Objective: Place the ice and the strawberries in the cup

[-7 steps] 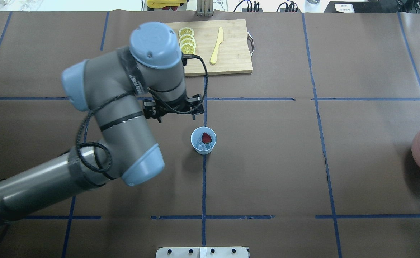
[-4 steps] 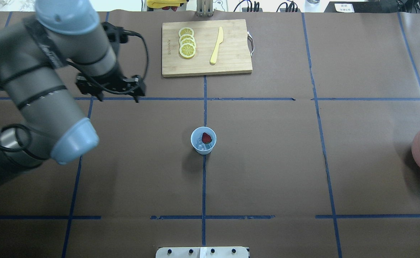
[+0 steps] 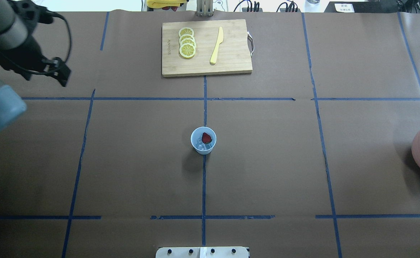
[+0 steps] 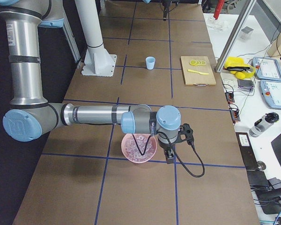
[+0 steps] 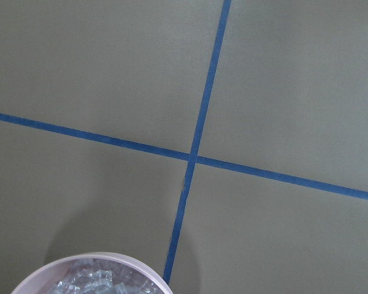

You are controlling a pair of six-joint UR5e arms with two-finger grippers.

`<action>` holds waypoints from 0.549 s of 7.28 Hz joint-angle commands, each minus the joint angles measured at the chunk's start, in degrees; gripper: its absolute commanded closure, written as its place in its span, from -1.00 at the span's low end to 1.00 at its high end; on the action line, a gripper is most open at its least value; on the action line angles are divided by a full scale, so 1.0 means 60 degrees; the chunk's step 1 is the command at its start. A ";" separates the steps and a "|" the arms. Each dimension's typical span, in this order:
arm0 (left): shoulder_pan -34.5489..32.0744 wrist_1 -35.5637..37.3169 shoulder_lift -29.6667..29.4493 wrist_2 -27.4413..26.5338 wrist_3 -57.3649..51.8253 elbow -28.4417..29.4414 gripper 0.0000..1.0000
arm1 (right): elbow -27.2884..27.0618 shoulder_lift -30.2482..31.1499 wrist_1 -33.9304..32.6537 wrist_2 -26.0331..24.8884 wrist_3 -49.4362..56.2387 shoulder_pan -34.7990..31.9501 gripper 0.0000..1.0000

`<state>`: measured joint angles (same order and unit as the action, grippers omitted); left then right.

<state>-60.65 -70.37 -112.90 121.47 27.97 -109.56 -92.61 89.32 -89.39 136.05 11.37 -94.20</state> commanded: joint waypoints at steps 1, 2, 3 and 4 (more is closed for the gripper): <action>-0.1588 -0.0006 0.1030 0.0348 -0.2613 0.0285 -1.00 | 0.0098 0.0055 -0.0013 0.0131 -0.0573 -0.0003 -0.99; -0.2262 -0.0020 0.1193 0.1047 -0.3670 0.0881 -1.00 | 0.0099 0.0186 -0.0013 0.0553 -0.0998 -0.0003 -0.99; -0.2849 -0.0049 0.1369 0.1228 -0.4768 0.1453 -1.00 | 0.0041 0.0419 0.0016 0.0789 -0.1075 -0.0003 -0.99; -0.3609 -0.0108 0.1443 0.1244 -0.5533 0.2053 -1.00 | -0.0018 0.0479 0.0016 0.0791 -0.1075 -0.0018 -0.99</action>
<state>-76.93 -70.67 -105.18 127.93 1.61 -101.62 -92.34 91.35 -89.35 139.99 5.49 -94.25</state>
